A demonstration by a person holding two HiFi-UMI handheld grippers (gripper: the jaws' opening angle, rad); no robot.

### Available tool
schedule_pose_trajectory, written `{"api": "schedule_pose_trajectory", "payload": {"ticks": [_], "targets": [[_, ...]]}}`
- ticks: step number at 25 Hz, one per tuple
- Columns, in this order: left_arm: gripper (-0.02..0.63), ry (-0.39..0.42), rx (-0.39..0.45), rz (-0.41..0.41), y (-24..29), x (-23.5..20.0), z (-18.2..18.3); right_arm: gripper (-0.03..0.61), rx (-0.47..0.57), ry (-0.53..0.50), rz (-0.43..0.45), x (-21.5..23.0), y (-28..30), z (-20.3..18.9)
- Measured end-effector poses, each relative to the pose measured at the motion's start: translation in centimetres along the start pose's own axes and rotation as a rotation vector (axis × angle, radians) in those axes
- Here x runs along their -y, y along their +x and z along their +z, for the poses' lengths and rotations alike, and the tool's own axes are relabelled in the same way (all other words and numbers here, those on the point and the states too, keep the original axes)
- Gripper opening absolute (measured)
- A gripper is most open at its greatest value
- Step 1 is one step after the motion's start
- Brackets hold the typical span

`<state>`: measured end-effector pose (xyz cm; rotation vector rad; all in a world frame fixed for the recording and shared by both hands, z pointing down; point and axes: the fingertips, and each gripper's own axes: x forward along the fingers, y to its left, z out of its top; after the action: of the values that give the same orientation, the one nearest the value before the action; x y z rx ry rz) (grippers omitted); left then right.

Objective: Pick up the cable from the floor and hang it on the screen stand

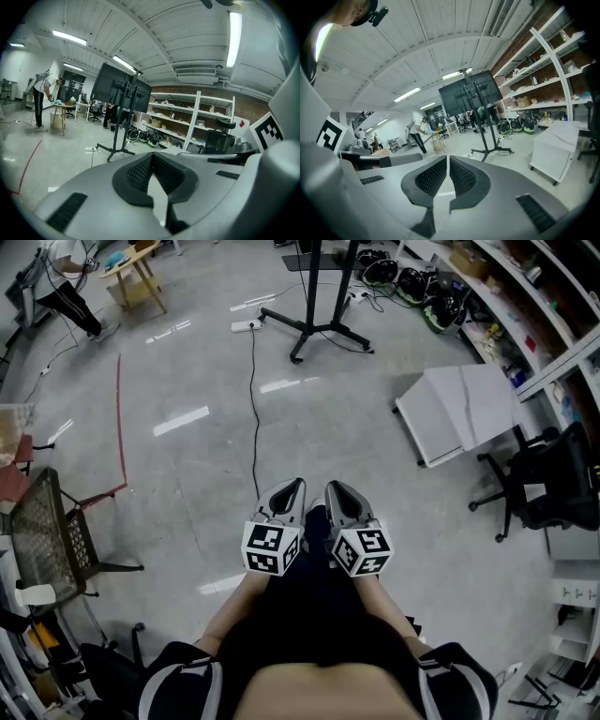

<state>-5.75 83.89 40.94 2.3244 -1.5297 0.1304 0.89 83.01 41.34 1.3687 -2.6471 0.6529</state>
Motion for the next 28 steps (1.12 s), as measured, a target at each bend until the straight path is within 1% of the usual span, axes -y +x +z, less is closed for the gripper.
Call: {"api": "schedule_pose_trajectory", "payload": {"ticks": [3,7,13,23,28], "targets": [[0.006,-0.004,-0.011,-0.002,1.0,-0.2,-0.2,0.023,-0.016,0.025,-0.010,0.9,0.6,-0.4],[0.006,-0.007,-0.023,0.009,2.9,-1.1,0.1,0.023,-0.025,0.030,0.004,1.9,2.6,0.0],[0.006,-0.011,-0.016,0.029,8.0,-3.5,2.5,0.023,-0.019,0.018,0.025,4.6,7.5,3.1],[0.006,0.005,0.000,0.053,17.3,-6.7,6.8,0.023,0.008,-0.009,0.065,10.3,16.1,9.2],[0.006,0.014,0.004,0.052,21.1,-7.3,8.3,0.023,0.009,-0.006,0.074,12.7,18.8,10.8]]}}
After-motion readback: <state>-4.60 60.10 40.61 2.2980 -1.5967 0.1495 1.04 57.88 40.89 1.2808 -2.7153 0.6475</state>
